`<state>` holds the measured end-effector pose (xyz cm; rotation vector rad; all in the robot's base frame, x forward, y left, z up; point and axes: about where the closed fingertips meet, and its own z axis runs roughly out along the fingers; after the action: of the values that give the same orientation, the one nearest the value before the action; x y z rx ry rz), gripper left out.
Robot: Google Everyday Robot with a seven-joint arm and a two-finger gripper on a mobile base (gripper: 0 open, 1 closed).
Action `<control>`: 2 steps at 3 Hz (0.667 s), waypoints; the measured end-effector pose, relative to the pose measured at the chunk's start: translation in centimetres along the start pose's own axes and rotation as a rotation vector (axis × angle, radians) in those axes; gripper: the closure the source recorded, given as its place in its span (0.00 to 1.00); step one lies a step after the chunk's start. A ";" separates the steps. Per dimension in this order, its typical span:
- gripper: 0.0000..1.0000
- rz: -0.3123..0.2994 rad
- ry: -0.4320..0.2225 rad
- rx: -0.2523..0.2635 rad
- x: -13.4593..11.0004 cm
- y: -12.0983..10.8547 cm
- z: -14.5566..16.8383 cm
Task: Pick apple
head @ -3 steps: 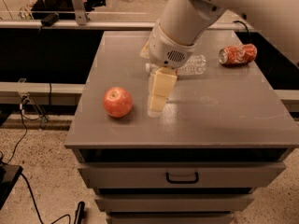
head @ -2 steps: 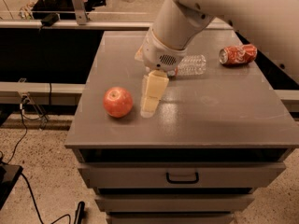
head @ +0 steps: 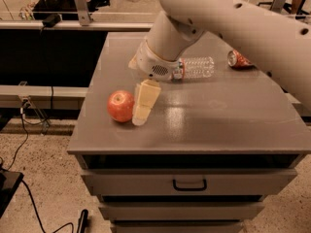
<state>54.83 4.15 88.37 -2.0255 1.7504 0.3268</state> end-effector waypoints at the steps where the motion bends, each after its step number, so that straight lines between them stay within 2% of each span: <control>1: 0.12 -0.008 -0.026 -0.027 -0.8 0.0 1.9; 2: 0.31 -0.016 -0.046 -0.052 -1.5 0.1 3.4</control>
Offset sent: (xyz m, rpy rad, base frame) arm 0.0008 0.0406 -0.0328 0.0533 0.0631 0.0638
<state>54.81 7.03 86.06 -2.0501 1.7136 0.4145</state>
